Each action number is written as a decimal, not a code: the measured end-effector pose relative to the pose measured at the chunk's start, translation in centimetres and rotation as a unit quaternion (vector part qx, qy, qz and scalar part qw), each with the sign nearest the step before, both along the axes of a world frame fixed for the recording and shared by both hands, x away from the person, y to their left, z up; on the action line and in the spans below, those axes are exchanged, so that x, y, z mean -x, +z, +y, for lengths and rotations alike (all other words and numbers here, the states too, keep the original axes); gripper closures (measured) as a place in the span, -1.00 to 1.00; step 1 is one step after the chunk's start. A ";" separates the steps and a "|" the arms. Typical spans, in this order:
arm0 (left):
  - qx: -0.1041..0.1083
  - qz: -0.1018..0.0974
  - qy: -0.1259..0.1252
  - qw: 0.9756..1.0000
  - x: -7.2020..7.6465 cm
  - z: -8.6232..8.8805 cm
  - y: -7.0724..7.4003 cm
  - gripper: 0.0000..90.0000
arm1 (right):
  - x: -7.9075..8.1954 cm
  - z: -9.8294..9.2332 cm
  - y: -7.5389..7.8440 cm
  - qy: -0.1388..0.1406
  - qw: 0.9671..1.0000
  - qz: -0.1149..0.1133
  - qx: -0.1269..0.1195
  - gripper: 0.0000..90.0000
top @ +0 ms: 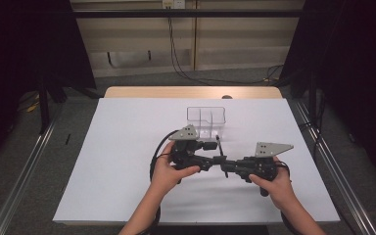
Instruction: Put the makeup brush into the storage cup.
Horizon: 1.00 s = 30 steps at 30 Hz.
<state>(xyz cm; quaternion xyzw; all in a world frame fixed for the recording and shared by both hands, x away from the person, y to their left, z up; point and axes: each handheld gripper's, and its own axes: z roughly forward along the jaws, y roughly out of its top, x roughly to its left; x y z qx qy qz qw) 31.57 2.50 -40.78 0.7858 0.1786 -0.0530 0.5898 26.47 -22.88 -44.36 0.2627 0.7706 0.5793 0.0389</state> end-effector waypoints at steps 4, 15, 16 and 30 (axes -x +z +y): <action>0.003 -0.003 -0.002 1.000 0.1 0.0 0.1 0.09 | 0.0 0.1 0.0 -0.002 1.000 -0.003 0.000 0.87; 0.024 -0.001 0.013 1.000 -0.1 0.4 -0.1 0.44 | 0.0 0.1 0.1 -0.008 1.000 -0.005 0.004 0.87; 0.022 -0.003 0.013 1.000 0.0 0.5 -0.1 0.46 | 0.0 0.2 0.1 -0.009 1.000 -0.007 0.004 0.87; 0.031 0.003 0.011 0.999 0.2 0.3 0.0 0.77 | 0.0 0.4 0.2 -0.017 1.000 -0.012 0.005 0.87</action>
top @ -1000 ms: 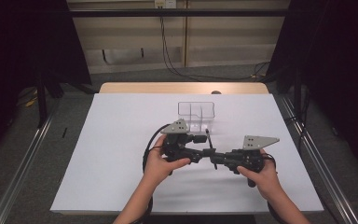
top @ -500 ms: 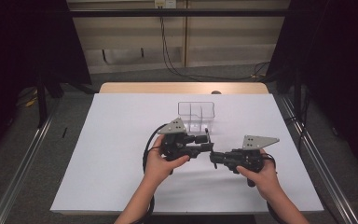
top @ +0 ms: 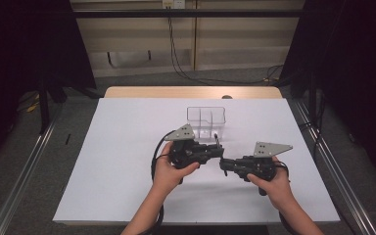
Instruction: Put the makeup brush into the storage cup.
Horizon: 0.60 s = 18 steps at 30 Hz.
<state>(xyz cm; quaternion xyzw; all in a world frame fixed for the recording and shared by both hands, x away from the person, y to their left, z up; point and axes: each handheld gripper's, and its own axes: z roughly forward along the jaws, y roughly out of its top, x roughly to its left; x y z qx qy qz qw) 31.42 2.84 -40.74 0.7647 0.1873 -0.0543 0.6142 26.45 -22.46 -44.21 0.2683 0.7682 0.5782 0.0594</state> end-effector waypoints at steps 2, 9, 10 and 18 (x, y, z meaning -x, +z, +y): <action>0.001 0.000 0.000 1.000 0.0 -0.1 0.0 0.80 | 0.0 0.0 0.0 0.000 1.000 0.000 -0.002 0.87; -0.007 0.004 -0.004 1.000 0.2 -0.3 0.3 0.85 | 0.1 0.4 0.0 -0.002 1.000 -0.004 0.004 0.87; -0.007 0.002 -0.004 1.000 0.2 -0.3 0.3 0.86 | 0.1 0.4 0.0 -0.002 1.000 -0.004 0.002 0.87; 0.000 -0.012 0.002 1.000 0.4 -0.7 0.3 0.86 | 0.0 0.5 -0.1 -0.004 1.000 0.000 -0.008 0.86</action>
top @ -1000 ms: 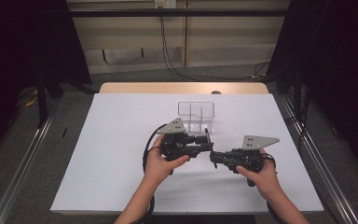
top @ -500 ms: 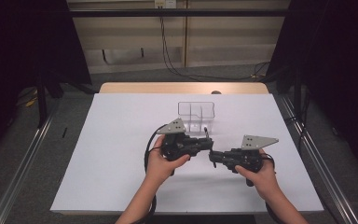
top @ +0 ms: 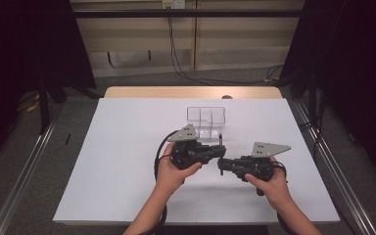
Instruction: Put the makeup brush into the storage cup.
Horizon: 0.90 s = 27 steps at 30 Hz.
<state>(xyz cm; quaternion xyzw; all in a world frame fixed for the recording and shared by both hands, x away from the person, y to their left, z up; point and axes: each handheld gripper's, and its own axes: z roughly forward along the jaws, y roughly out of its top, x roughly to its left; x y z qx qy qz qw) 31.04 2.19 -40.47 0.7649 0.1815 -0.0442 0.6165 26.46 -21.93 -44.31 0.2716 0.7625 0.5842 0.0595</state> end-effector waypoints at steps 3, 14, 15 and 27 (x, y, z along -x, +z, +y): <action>0.003 -0.001 0.000 1.000 0.0 -0.1 0.0 0.86 | 0.0 0.1 0.0 -0.001 1.000 0.003 -0.005 0.86; 0.004 -0.016 0.003 1.000 0.1 -0.3 0.1 0.86 | -0.1 0.1 -0.1 -0.005 1.000 0.002 -0.013 0.85; 0.003 -0.017 0.001 1.000 0.1 -0.3 0.1 0.86 | -0.1 0.2 -0.1 -0.005 1.000 0.002 -0.013 0.85; 0.004 -0.022 0.000 1.000 0.1 0.0 0.5 0.86 | -0.1 0.1 -0.1 -0.010 1.000 0.001 -0.006 0.66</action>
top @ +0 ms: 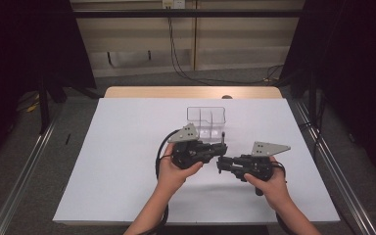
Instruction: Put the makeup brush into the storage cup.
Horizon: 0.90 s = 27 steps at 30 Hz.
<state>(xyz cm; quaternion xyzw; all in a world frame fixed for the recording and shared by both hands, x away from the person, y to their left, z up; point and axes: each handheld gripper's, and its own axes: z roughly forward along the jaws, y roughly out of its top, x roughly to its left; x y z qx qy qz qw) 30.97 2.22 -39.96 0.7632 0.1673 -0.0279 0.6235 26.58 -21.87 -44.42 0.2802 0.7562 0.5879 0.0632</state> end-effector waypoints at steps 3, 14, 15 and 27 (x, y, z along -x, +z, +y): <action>0.001 0.001 0.002 1.000 0.0 0.1 0.0 0.86 | 0.0 0.0 0.0 -0.002 1.000 0.002 0.000 0.58; 0.003 -0.006 0.014 1.000 -0.1 0.6 0.3 0.86 | 0.1 -0.2 0.1 -0.002 1.000 -0.005 0.006 0.16; 0.003 -0.006 0.015 1.000 -0.2 0.6 0.3 0.86 | 0.1 -0.2 0.1 -0.001 1.000 -0.005 0.004 0.12; 0.003 -0.009 0.026 1.000 -0.4 1.1 0.3 0.86 | 0.1 -1.0 0.2 -0.004 1.000 -0.012 0.000 -0.25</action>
